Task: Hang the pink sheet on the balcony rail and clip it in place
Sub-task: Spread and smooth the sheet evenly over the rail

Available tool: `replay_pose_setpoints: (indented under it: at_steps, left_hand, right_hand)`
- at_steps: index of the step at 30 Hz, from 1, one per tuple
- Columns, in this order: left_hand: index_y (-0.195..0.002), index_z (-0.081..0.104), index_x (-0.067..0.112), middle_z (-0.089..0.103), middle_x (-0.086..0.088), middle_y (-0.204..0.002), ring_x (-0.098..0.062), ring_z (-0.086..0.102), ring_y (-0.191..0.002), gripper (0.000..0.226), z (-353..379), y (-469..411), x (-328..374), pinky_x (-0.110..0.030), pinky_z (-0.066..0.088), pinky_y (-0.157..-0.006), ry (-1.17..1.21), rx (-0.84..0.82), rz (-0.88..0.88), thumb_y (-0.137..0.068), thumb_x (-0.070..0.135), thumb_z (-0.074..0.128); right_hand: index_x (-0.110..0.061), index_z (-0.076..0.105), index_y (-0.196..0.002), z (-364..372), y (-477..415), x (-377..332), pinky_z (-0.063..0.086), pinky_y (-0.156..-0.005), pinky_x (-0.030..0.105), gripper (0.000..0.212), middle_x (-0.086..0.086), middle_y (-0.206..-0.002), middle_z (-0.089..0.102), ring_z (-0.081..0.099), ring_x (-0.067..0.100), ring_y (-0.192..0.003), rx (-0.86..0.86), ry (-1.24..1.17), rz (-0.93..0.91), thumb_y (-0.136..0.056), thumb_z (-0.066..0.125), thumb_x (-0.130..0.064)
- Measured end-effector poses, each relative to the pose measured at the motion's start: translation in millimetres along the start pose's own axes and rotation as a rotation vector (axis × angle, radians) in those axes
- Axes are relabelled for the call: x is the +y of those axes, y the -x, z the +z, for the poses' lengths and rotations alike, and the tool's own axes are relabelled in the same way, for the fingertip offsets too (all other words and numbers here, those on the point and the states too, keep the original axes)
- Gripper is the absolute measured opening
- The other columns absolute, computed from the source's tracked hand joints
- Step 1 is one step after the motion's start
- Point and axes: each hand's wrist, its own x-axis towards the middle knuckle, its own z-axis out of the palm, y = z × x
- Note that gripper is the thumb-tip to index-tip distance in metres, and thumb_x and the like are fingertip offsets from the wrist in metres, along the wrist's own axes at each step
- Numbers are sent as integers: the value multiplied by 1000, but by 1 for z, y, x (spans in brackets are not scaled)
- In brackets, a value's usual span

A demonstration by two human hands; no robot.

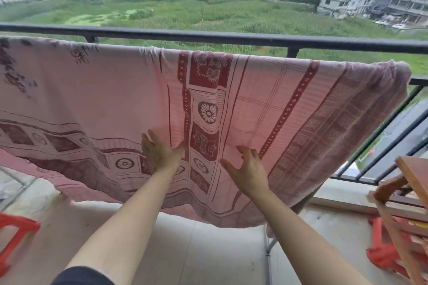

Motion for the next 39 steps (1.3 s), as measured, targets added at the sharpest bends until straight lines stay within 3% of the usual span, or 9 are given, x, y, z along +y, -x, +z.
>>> replay_pose_setpoints:
  at_steps: [3,8,12,15,19,23,29,33,39]
  left_hand:
    - [-152,20,12,18,-15,-160,-37,12,-146,117,-6,-21,0,-57,24,-114,54,56,-73,-66,69,75]
    - [-131,46,11,48,-16,-138,-38,41,-127,90,-2,-52,-1,-51,41,-101,-22,76,-45,-68,71,71]
    - [-103,66,5,69,-11,-105,-28,61,-90,41,-1,-63,-4,-33,44,-73,132,122,20,-93,44,60]
    - [-70,55,13,66,-10,-75,-23,48,-63,36,-7,-66,-22,-29,25,-54,113,136,154,-95,38,60]
    - [-58,42,15,44,1,-52,-22,37,-49,47,-21,-67,-59,-29,20,-48,91,107,347,-88,39,70]
    - [-56,41,12,44,-4,-50,-28,40,-48,50,-28,-65,-76,-28,23,-49,-58,61,436,-86,38,72]
    - [-57,39,12,42,-5,-52,-30,42,-54,50,-30,-57,-96,-31,26,-52,-200,-70,358,-88,36,71]
    - [-63,51,8,62,-17,-67,-37,58,-66,43,-28,-55,-119,-34,39,-55,-321,-136,294,-89,37,69]
    - [-90,70,2,72,-21,-93,-41,66,-89,34,-19,-56,-122,-39,50,-72,-455,-246,183,-88,36,70]
  right_hand:
    - [-16,51,-132,22,-8,-25,57,-78,41,74,5,-127,56,61,25,-110,11,-38,25,-78,71,-63]
    - [-13,45,-131,57,-20,-63,55,-76,45,87,5,-122,53,60,29,-106,77,-50,243,-70,76,-66]
    - [-17,55,-126,72,-32,-76,47,-72,36,43,5,-121,58,65,30,-99,173,-74,321,-93,61,-45]
    - [-21,66,-116,77,-37,-70,47,-72,32,24,1,-119,64,67,27,-94,137,-42,308,-100,53,-34]
    - [-16,56,-120,84,-25,-67,47,-73,32,43,-5,-108,62,63,21,-91,112,-63,280,-94,56,-51]
    - [-20,43,-135,93,-21,-73,48,-75,32,77,-12,-111,46,50,11,-92,82,-10,283,-81,60,-71]
    - [-16,46,-132,100,-27,-74,54,-71,39,64,2,-127,53,65,25,-92,183,-79,265,-88,59,-61]
    - [-17,43,-129,99,-20,-59,47,-65,35,59,2,-130,48,65,29,-87,197,-72,282,-89,61,-57]
    - [-8,30,-146,73,-2,-20,48,-87,47,76,14,-149,32,53,41,-120,149,-9,408,-91,62,-48]
